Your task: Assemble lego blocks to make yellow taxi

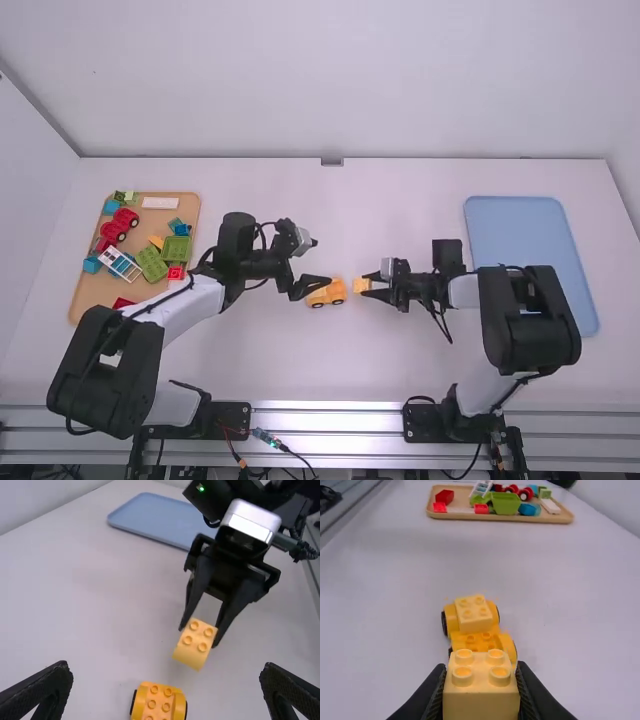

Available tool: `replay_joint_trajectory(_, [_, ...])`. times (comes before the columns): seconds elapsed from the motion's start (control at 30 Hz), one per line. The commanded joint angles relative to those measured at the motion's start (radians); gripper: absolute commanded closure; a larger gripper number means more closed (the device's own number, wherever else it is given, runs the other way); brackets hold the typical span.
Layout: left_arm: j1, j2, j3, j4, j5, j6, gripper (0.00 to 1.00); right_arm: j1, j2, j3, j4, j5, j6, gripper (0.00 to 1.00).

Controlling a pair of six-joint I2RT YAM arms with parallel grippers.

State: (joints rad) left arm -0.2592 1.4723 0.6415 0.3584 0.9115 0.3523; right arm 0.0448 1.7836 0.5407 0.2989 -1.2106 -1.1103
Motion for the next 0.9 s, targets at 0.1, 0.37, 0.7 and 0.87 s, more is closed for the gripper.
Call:
replay_joint_trajectory(0.1, [-0.004,-0.026,0.023,0.001,0.011,0.005,0.00,-0.061,-0.022,-0.050,0.033,0.010,0.093,1.00])
replay_joint_trajectory(0.37, [0.001,-0.026,0.023,0.001,0.010,0.005,0.00,-0.049,-0.022,-0.043,0.041,0.140,0.199,1.00])
replay_joint_trajectory(0.7, [0.007,-0.026,0.023,-0.001,0.011,0.004,0.01,-0.029,-0.022,-0.051,0.034,0.201,0.185,1.00])
replay_joint_trajectory(0.87, [0.006,-0.026,0.023,0.001,0.011,0.004,0.01,-0.060,-0.022,-0.064,0.032,0.137,0.114,1.00])
